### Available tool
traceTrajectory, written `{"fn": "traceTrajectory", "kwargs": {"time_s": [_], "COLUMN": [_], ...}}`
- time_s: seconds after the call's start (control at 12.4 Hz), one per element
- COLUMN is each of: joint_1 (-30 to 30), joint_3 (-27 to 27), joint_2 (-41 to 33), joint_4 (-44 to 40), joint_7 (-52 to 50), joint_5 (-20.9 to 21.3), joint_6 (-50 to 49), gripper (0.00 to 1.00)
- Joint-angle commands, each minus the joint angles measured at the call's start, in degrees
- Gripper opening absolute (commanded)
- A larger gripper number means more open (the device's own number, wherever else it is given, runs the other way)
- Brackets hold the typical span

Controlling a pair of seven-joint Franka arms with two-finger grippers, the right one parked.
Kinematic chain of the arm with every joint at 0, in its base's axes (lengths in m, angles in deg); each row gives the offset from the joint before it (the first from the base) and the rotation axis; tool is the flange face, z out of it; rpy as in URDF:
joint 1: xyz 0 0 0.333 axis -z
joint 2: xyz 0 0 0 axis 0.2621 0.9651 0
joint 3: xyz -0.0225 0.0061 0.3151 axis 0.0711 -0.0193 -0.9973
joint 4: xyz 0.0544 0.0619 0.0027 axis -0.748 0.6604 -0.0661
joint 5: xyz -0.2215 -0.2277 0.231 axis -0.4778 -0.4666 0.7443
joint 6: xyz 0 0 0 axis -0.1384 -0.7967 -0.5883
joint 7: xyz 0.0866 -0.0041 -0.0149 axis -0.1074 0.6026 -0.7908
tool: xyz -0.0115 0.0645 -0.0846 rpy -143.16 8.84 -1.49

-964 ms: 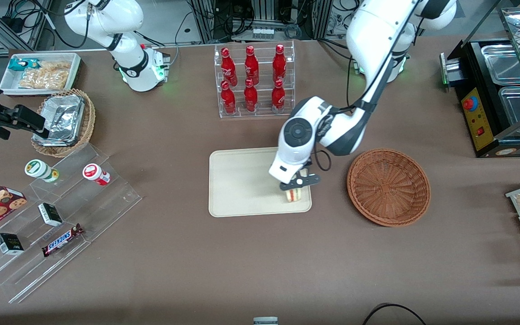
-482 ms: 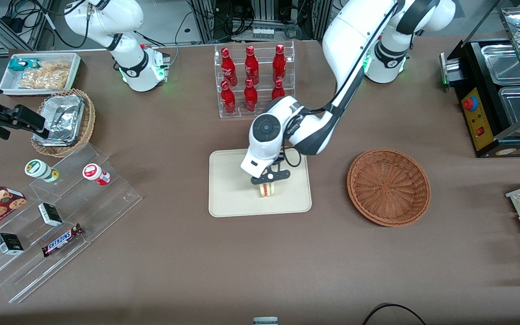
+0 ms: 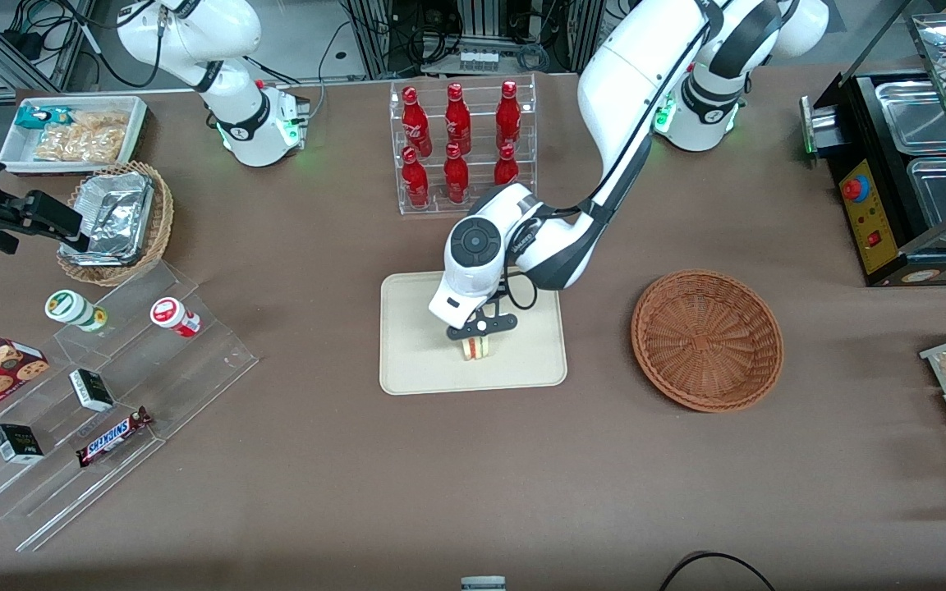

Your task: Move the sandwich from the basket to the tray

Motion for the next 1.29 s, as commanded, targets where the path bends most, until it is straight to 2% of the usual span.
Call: {"fn": "traceTrajectory", "kwargs": {"time_s": [0.0, 0.24, 0.48, 0.72, 0.96, 1.21], "joint_1": [0.00, -0.61, -1.05, -5.00, -7.89, -8.43], "joint_3": [-0.06, -0.06, -0.41, -0.50, -0.67, -6.02], "joint_2": [0.71, -1.83, -7.01, -10.80, -13.35, -15.37], "joint_4": [-1.97, -1.70, -1.44, -1.35, -1.00, -0.56], "joint_7": [-0.26, 0.00, 0.08, 0.70, 7.79, 7.28], "joint_5": [-0.89, -1.24, -0.89, -0.45, -0.02, 1.39], "joint_6": [-0.89, -1.76, -8.69, -16.41, -21.61, -28.64], "gripper": [1.00, 1.00, 1.00, 1.00, 1.00, 1.00]}}
